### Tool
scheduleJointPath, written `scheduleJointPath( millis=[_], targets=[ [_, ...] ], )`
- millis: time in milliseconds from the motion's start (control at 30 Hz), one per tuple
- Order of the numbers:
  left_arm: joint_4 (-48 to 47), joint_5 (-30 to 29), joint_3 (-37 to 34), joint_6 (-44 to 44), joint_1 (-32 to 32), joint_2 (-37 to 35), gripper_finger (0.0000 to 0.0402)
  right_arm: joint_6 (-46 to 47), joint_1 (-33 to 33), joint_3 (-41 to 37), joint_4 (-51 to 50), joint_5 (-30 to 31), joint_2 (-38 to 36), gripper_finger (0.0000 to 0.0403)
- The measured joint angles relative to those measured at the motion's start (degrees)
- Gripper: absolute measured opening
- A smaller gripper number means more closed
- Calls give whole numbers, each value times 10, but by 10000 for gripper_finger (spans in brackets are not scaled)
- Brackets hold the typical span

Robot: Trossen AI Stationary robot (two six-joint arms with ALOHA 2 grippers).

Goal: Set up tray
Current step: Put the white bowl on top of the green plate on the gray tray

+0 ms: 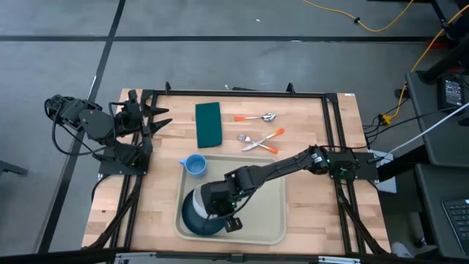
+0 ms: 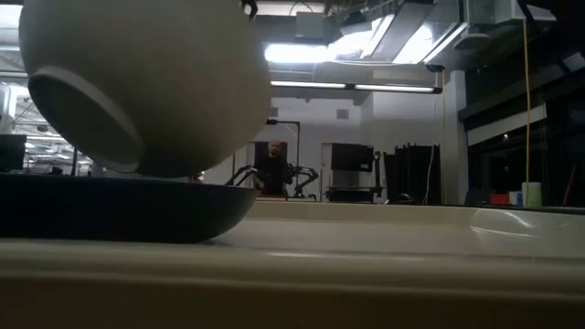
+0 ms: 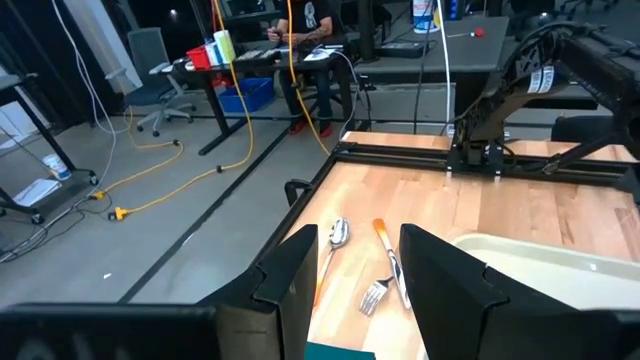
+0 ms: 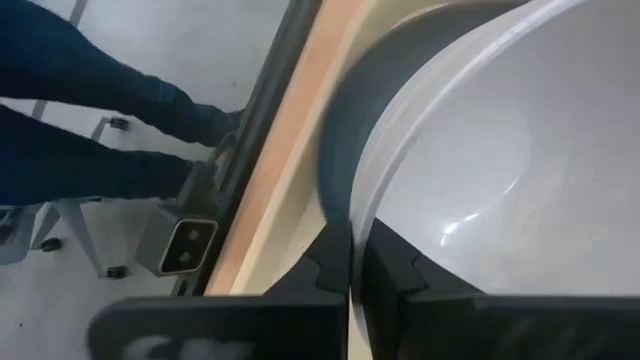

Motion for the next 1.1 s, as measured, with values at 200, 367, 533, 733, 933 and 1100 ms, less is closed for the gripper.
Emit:
scheduleJointPath(
  millis=[200,367,533,733,933,1100],
  targets=[
    [0,0,0,-1,0,0,139,-2,3,0,0,3,0,10],
    [0,8,0,-21,0,3,139,14,-3,0,5,2,-11,10],
    [3,53,0,-22,0,18,139,32,-4,0,18,-29,-62,10],
    [3,115,0,-22,0,51,139,18,2,2,-55,-18,-157,10],
    [8,149,0,-20,0,82,139,-92,14,0,-266,114,-201,10],
    [42,151,0,22,3,97,139,-204,27,1,-315,199,-208,10]
  ],
)
